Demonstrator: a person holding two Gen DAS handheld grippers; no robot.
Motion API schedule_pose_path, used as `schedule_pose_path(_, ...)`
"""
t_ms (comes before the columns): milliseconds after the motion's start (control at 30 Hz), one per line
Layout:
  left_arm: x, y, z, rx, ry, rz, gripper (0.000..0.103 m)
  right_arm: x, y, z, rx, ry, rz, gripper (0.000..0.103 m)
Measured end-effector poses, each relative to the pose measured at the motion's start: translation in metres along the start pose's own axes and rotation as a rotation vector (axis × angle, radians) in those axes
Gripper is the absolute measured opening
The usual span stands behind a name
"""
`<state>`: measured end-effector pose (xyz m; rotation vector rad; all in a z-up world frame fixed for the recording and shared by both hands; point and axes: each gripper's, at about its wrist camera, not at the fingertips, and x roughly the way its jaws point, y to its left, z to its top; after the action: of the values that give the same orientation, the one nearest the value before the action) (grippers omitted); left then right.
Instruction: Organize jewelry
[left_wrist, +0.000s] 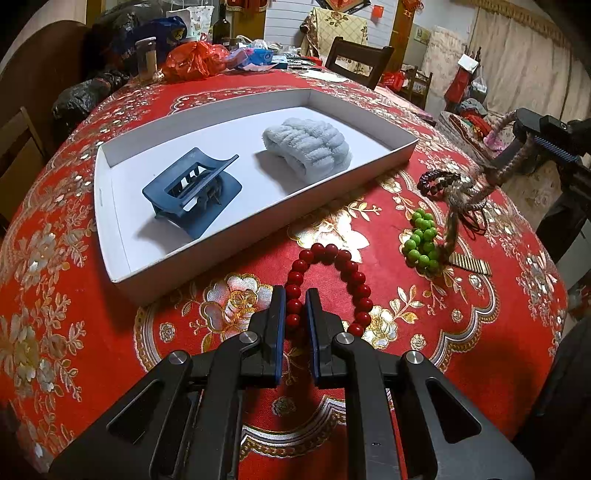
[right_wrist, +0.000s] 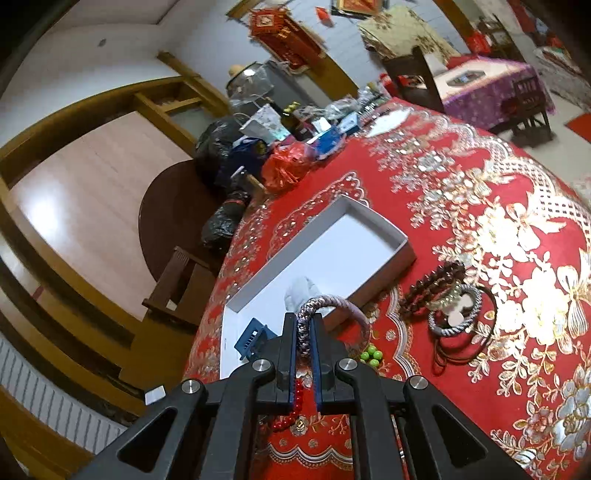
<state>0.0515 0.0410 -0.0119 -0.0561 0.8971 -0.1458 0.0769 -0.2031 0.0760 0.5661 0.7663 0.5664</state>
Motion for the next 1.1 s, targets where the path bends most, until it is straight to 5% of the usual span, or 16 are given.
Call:
schedule_pose_path(300, -0.001, -0.001, 0.000, 0.005, 0.000, 0.006, 0.011, 0.027, -0.022, -0.008, 0.032, 0.078, -0.056, 0.006)
schedule_pose_path(500, 0.000, -0.001, -0.001, 0.008, 0.000, 0.009, 0.011, 0.072, -0.011, -0.013, -0.031, 0.167, 0.001, 0.006)
schedule_pose_path(533, 0.000, -0.001, -0.001, 0.008, 0.000, 0.009, 0.011, 0.081, -0.009, -0.013, -0.047, 0.178, 0.005, 0.008)
schedule_pose_path(633, 0.000, -0.001, -0.001, 0.005, 0.000, 0.006, 0.011, 0.097, -0.010, -0.015, -0.063, 0.238, -0.009, 0.044)
schedule_pose_path(767, 0.000, -0.001, 0.000, 0.004, 0.000, 0.004, 0.011, 0.074, -0.016, -0.014, -0.033, 0.210, -0.033, 0.047)
schedule_pose_path(900, 0.000, 0.000, 0.000, 0.000, 0.000, 0.000, 0.011, 0.054, -0.022, -0.011, -0.143, 0.198, -0.230, 0.048)
schedule_pose_path(967, 0.000, 0.000, 0.000, 0.000, 0.000, -0.001, 0.011, 0.061, -0.022, -0.016, -0.261, 0.262, -0.340, 0.048)
schedule_pose_path(1100, -0.001, 0.000, 0.000, -0.001, 0.000, -0.003, 0.011, 0.086, -0.014, -0.037, -0.449, 0.397, -0.364, 0.048)
